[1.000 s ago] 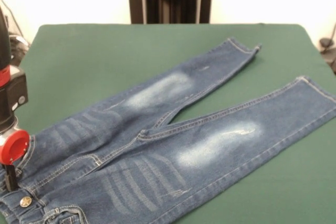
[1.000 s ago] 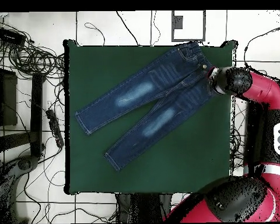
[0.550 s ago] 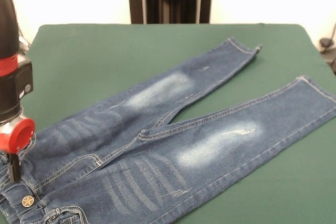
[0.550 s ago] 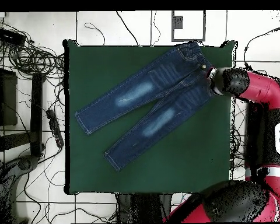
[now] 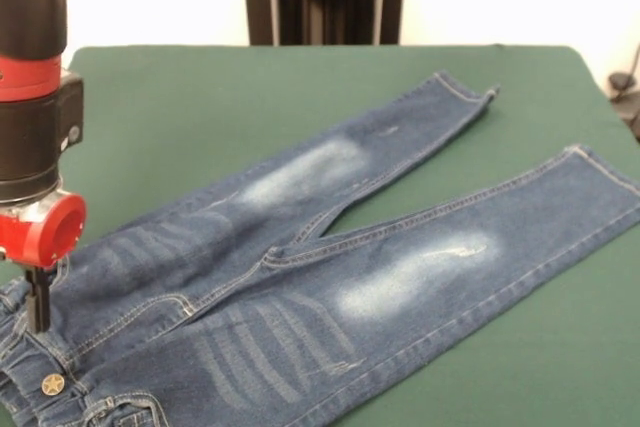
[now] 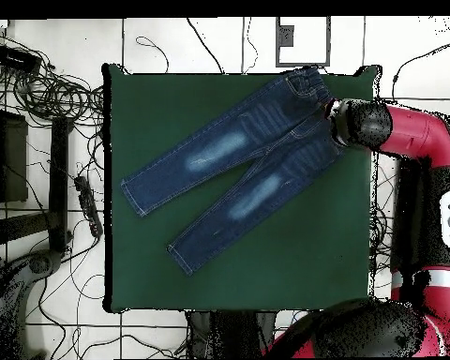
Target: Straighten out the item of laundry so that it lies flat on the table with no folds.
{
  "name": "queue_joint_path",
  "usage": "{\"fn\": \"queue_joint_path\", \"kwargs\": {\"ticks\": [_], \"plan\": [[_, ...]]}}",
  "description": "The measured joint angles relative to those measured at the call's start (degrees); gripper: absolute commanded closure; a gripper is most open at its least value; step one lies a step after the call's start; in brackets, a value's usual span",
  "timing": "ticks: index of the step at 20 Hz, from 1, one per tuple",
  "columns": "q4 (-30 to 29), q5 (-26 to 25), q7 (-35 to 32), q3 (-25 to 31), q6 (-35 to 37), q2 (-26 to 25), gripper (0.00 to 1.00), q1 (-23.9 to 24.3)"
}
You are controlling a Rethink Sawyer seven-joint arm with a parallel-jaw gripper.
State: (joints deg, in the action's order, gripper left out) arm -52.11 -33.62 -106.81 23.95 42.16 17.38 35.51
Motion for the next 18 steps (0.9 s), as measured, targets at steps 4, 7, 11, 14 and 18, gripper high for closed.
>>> {"fn": "queue_joint_path", "kwargs": {"ticks": [4, 7, 11, 14, 18], "plan": [[-0.01, 0.06, 0.0, -0.01, -1.31, 0.18, 0.0, -0.7], [-0.02, 0.05, 0.0, -0.01, -2.76, 0.04, 0.0, -0.83], [-0.05, 0.05, 0.0, -0.15, -4.61, -0.01, 0.0, -0.82], [-0.05, 0.06, 0.0, -0.22, -5.43, -0.02, 0.0, -0.81], [-0.03, 0.06, 0.0, -0.25, -6.03, -0.12, 0.0, -0.81]]}}
